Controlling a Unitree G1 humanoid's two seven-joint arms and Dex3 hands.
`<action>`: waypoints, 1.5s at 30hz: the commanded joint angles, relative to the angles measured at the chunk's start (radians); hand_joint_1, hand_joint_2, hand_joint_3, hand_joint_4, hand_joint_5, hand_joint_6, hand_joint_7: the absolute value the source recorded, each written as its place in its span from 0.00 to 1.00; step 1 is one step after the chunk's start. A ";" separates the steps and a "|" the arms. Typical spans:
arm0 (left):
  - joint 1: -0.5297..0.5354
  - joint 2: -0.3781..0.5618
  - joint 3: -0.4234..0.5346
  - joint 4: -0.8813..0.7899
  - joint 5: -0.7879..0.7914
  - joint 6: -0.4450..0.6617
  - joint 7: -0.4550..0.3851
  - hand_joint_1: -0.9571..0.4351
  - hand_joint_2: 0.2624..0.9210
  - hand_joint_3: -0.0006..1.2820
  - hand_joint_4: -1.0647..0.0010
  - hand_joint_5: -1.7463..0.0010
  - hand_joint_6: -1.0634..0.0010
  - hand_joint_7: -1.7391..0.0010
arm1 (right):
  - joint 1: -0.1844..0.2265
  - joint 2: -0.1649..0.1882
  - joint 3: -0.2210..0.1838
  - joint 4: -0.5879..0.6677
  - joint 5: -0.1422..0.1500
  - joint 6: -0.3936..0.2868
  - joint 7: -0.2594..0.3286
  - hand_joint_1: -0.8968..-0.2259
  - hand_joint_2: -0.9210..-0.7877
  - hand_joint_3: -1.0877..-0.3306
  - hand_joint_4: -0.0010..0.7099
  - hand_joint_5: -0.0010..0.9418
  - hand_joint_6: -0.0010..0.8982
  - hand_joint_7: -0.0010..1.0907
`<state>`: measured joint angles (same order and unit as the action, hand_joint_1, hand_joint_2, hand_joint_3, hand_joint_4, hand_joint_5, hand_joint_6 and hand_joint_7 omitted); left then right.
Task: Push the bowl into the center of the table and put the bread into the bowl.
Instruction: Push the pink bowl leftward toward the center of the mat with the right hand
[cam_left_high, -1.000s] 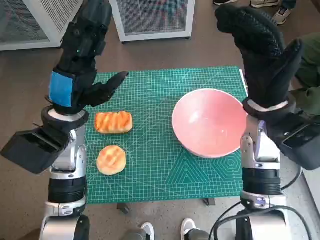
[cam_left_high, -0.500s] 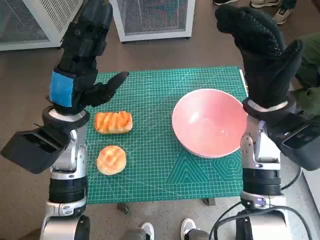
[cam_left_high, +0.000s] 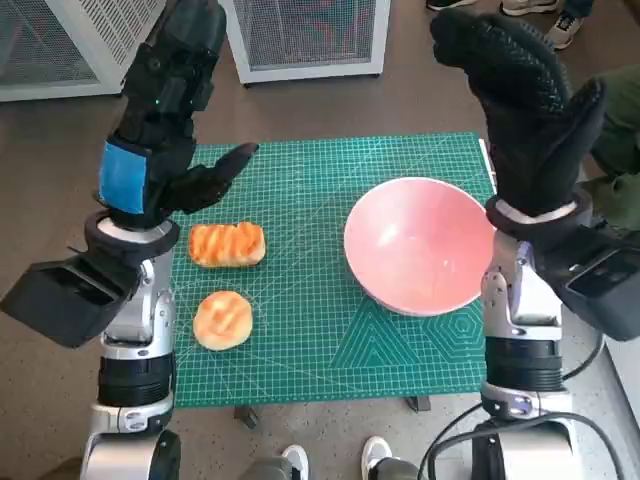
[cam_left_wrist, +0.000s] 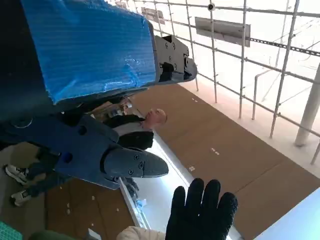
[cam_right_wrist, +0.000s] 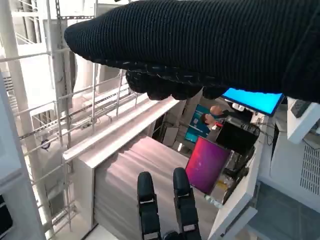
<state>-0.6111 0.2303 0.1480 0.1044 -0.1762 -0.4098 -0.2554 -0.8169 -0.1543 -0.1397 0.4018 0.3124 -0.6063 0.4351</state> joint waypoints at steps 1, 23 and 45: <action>0.005 -0.004 -0.003 -0.013 -0.005 0.003 0.001 0.47 1.00 0.21 0.83 1.00 0.84 0.88 | 0.009 -0.033 -0.033 0.073 0.016 -0.016 0.032 0.38 0.00 0.51 0.41 0.00 0.28 0.31; 0.007 -0.008 -0.006 -0.011 -0.021 -0.001 -0.009 0.46 1.00 0.21 0.83 1.00 0.84 0.87 | -0.070 -0.184 -0.159 0.739 -0.118 -0.127 -0.207 0.36 0.00 0.45 0.38 0.00 0.24 0.31; 0.029 0.011 0.005 -0.047 -0.036 0.021 -0.024 0.47 1.00 0.22 0.82 1.00 0.85 0.87 | -0.011 -0.166 -0.177 0.892 -0.146 0.043 -0.288 0.45 0.00 0.37 0.41 0.01 0.20 0.39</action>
<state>-0.5948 0.2313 0.1460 0.0832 -0.2025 -0.3980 -0.2761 -0.8677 -0.3340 -0.3101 1.2651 0.1721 -0.6070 0.1604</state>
